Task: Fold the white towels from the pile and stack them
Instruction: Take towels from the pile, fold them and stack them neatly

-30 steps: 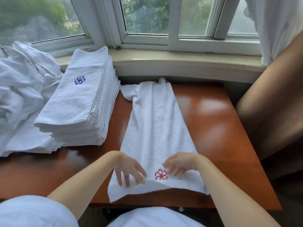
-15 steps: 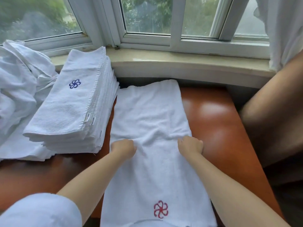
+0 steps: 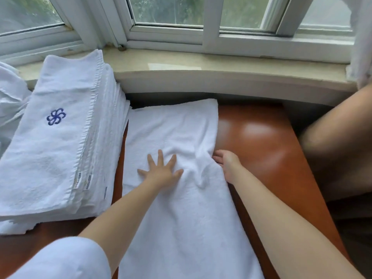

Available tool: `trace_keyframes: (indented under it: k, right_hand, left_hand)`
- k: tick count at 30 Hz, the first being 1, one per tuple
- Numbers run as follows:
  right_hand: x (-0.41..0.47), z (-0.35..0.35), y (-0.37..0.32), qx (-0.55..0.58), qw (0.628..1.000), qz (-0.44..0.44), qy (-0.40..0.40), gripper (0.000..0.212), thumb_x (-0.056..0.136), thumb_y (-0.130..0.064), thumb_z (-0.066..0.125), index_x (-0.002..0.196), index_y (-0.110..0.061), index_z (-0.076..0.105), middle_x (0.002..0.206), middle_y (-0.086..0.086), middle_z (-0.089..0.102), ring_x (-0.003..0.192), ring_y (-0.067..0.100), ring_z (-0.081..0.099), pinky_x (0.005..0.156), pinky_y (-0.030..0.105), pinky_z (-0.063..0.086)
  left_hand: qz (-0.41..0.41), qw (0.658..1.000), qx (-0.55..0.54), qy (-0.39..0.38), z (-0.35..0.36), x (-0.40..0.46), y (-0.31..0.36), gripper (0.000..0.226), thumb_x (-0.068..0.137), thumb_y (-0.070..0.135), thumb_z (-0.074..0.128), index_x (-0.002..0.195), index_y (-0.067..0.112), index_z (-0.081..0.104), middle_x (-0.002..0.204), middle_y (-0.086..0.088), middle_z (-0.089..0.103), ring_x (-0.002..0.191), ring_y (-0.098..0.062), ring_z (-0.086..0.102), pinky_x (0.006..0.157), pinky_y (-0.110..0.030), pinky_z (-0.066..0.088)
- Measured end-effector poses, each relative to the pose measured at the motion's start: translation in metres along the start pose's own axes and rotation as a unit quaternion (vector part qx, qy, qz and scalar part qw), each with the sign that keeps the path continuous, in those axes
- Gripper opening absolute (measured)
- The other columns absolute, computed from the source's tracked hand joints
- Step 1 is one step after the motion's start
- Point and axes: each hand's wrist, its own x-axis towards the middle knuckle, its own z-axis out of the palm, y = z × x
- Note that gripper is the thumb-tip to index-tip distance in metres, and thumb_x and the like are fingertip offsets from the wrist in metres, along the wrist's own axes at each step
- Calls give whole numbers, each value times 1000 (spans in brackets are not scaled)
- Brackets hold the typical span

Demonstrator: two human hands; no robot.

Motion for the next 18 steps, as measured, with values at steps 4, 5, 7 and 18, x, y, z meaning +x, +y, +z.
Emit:
trace_keyframes:
  k: [4, 5, 7, 18]
  right_hand:
    - [5, 1, 3, 24, 989, 17, -147, 27, 88, -20, 52, 69, -10, 68, 72, 6, 57, 64, 20, 57, 66, 30, 47]
    - [5, 1, 3, 69, 982, 19, -176, 26, 87, -20, 52, 74, -7, 71, 75, 9, 60, 68, 22, 60, 69, 31, 49]
    - [4, 1, 2, 123, 971, 22, -203, 29, 86, -21, 51, 86, -2, 72, 82, 14, 68, 75, 28, 67, 72, 32, 55]
    - [18, -32, -14, -86, 946, -239, 204, 51, 80, 7, 45, 124, -18, 49, 101, -3, 58, 77, 16, 57, 62, 21, 43]
  left_hand:
    - [-2, 1000, -3, 8, -4, 11, 4, 68, 93, 66, 28, 149, 47, -5, 157, 1, -30, 142, -37, -27, 104, -75, 2]
    - [-1, 1000, -5, 8, -4, 12, 4, 69, 93, 66, 29, 149, 47, -5, 157, 1, -30, 142, -37, -27, 105, -75, 2]
    - [-2, 1000, -7, 9, -4, 13, 4, 69, 93, 65, 31, 149, 48, -5, 157, 1, -29, 142, -38, -26, 104, -75, 3]
    - [-8, 999, -49, 20, -18, 16, 19, 73, 92, 43, 53, 152, 38, 12, 161, -1, -10, 147, -34, -7, 110, -66, 18]
